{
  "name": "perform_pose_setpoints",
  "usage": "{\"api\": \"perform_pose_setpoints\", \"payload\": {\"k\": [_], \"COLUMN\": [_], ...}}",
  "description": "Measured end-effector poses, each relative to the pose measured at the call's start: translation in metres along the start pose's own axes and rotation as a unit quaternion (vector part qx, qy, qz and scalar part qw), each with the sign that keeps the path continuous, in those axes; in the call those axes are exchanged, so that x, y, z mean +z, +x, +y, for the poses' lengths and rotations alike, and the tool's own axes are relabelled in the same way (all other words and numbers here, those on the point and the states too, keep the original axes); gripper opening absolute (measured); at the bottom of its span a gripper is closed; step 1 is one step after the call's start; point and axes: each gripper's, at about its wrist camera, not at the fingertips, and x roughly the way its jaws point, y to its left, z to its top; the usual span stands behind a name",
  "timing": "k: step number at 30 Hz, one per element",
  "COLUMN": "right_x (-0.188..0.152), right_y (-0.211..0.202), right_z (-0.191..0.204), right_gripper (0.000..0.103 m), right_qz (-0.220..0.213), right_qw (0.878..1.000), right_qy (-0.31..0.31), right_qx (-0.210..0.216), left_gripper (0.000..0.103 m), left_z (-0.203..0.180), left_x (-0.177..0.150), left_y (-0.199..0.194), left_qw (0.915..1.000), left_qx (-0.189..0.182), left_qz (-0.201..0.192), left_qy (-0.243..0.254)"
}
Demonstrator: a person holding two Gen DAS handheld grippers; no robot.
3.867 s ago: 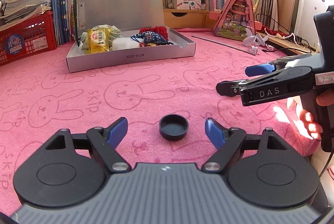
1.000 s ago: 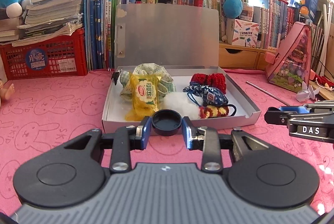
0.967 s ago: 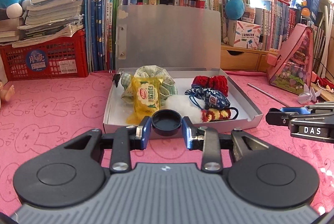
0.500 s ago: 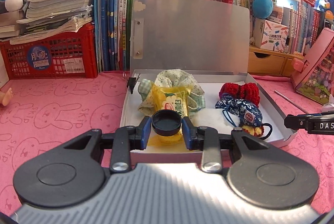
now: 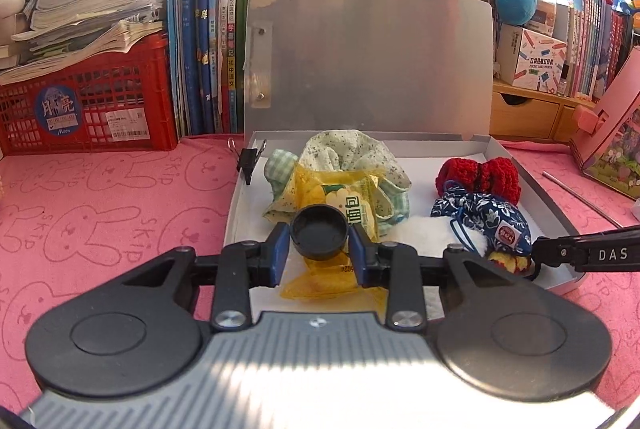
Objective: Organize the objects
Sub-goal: 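Carry both black lids over the white box with both grippers, then lower the lids into the box and open both grippers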
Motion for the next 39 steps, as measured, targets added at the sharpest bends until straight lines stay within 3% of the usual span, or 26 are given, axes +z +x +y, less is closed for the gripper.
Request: {"api": "perform_pose_setpoints", "payload": {"k": [17, 39], "right_x": [0.022, 0.015], "right_y": [0.025, 0.028], "right_z": [0.018, 0.010], "right_gripper": [0.037, 0.041], "right_qz": [0.007, 0.007], "right_qw": [1.000, 1.000], "right_qy": [0.002, 0.014], "right_qx": [0.001, 0.011], "left_gripper": [0.038, 0.039], "left_z": [-0.006, -0.006], "left_x": [0.025, 0.017], "left_y": [0.044, 0.043], "left_qw": [0.9997, 0.9998], "left_qx": [0.024, 0.017], "left_qz": [0.003, 0.003], "left_qy": [0.009, -0.001]}}
